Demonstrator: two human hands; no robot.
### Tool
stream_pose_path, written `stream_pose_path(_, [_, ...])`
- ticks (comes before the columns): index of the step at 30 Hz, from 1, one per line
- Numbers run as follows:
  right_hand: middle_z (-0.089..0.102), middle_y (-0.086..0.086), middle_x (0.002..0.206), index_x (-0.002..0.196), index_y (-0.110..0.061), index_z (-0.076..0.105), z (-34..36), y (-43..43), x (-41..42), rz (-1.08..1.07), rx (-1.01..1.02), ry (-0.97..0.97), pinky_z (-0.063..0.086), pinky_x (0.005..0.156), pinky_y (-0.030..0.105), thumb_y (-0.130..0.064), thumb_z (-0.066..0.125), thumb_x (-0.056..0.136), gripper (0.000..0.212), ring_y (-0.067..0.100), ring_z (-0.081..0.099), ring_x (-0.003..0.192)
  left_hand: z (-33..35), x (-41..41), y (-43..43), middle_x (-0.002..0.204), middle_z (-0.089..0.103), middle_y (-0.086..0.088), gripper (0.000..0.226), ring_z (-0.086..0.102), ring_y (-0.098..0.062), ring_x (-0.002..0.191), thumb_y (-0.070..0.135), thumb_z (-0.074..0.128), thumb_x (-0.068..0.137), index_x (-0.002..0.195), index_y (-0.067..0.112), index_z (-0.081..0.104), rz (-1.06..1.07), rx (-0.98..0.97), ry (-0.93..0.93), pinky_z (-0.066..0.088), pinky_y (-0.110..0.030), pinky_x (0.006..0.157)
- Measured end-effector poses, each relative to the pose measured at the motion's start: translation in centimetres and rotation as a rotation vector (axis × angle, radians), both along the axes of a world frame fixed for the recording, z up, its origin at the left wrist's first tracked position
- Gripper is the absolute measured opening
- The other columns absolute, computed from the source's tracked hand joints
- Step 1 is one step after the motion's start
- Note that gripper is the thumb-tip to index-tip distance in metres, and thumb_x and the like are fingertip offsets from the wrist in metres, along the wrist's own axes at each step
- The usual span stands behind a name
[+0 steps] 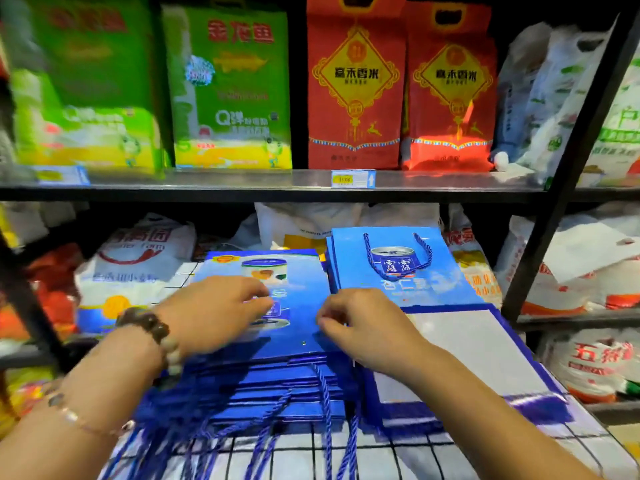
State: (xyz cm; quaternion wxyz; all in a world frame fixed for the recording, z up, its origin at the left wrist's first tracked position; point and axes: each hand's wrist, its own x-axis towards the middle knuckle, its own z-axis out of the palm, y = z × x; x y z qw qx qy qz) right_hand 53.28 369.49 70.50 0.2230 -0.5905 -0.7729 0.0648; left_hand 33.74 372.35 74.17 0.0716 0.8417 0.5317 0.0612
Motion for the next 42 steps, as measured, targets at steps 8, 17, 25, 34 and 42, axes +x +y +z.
stream_pose_path(8, [0.055,-0.011,0.120,0.114,-0.029,0.059,-1.2,-2.1,-3.0,0.118,-0.065,-0.117,0.039,0.094,0.027,-0.043,0.055,0.087,0.031,0.011,0.048,0.115,-5.8,-3.2,-4.3,0.134,0.047,0.021,0.063,0.043,-0.003,0.123,0.069,0.013,0.080,0.126,0.039,0.044,0.085,0.138,-0.173,0.036,-0.022,0.096])
stream_pose_path(17, [0.058,-0.020,0.124,0.115,-0.035,0.062,-3.3,-3.8,-3.1,0.031,-0.043,0.116,0.034,0.096,0.012,-0.039,0.058,0.086,0.030,-0.003,0.048,0.118,-4.2,-7.8,-5.4,0.114,0.050,0.029,0.037,0.047,0.006,0.111,0.038,0.050,0.091,0.125,0.048,0.040,0.033,0.235,-0.165,0.036,-0.014,0.091])
stream_pose_path(25, [0.054,-0.022,0.127,0.117,-0.039,0.060,-3.6,-4.2,-3.4,0.015,-0.034,0.159,0.028,0.097,0.005,-0.039,0.057,0.086,0.030,-0.009,0.043,0.121,-2.7,-6.7,-5.4,0.061,0.058,0.007,0.016,0.051,-0.004,0.057,0.030,0.056,0.087,0.101,0.038,0.055,0.239,0.176,-0.467,0.035,-0.020,0.052])
stream_pose_path(34, [0.065,-0.019,0.088,0.095,-0.025,0.068,-2.8,-4.8,-4.7,0.099,0.014,0.283,0.042,0.085,0.020,-0.070,0.033,0.070,0.063,0.003,0.056,0.092,-1.2,-1.5,-6.5,0.093,0.074,-0.001,0.031,0.070,-0.013,0.075,0.019,0.060,0.067,0.097,0.018,0.069,0.106,-0.482,-1.514,0.056,-0.025,0.059])
stream_pose_path(42, [0.056,-0.003,0.070,0.066,-0.011,0.062,-0.9,-4.6,-4.9,0.164,-0.215,0.515,0.043,0.070,0.031,-0.045,0.059,0.072,0.035,0.015,0.058,0.071,-0.3,-1.1,-5.5,0.094,0.071,-0.004,0.016,0.069,-0.019,0.092,0.005,0.059,0.079,0.087,0.014,0.070,0.048,-0.481,-1.675,0.057,-0.026,0.073])
